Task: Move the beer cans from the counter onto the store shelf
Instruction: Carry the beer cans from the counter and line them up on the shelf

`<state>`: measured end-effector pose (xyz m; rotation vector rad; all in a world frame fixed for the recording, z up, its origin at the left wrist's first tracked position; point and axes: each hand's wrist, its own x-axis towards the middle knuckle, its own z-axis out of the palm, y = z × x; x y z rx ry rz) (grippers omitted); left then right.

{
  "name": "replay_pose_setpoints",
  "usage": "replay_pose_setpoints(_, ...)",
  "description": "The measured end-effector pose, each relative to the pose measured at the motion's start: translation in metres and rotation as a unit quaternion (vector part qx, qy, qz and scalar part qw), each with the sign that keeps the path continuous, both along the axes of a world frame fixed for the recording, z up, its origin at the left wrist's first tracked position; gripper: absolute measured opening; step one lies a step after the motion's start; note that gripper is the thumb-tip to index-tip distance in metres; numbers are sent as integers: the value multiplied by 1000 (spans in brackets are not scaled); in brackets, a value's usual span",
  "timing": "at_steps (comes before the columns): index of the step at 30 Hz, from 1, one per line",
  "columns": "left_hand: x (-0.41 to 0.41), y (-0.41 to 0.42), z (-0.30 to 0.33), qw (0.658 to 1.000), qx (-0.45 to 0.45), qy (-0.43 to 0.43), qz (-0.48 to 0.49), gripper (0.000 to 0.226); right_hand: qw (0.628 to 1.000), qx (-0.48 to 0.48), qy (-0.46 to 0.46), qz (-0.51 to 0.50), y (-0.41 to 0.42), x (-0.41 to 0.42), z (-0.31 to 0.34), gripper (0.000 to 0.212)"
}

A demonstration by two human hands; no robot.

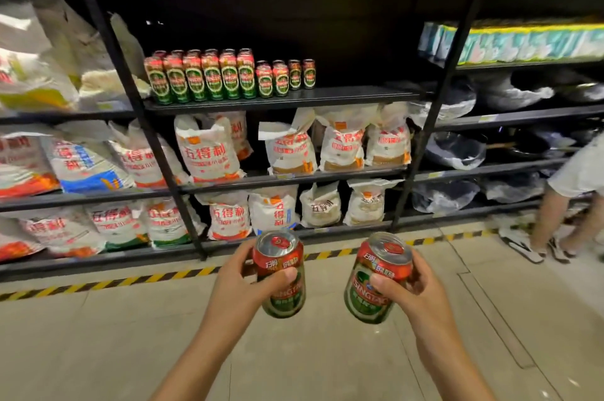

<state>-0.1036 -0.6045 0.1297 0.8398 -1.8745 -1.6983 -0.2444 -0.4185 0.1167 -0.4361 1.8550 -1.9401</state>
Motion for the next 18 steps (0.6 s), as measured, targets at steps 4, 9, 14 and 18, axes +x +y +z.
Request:
replay_pose_setpoints(4, -81, -33, 2, 1000, -9, 9, -12, 59, 1000, 12, 12, 4, -39, -75, -3, 81)
replay_pose_setpoints(9, -181, -74, 9, 1000, -9, 9, 13, 49, 999, 20, 24, 24, -91, -180, 2, 89)
replay_pose_setpoints(14, -249, -121, 15, 997, -18, 5, 71, 47, 996, 24, 41, 76, -156, -271, 11, 83)
replay_pose_setpoints(18, -287, -164, 18, 994, -4, -3, 106, 49, 994, 12, 39, 103, -209, -323, 17, 58)
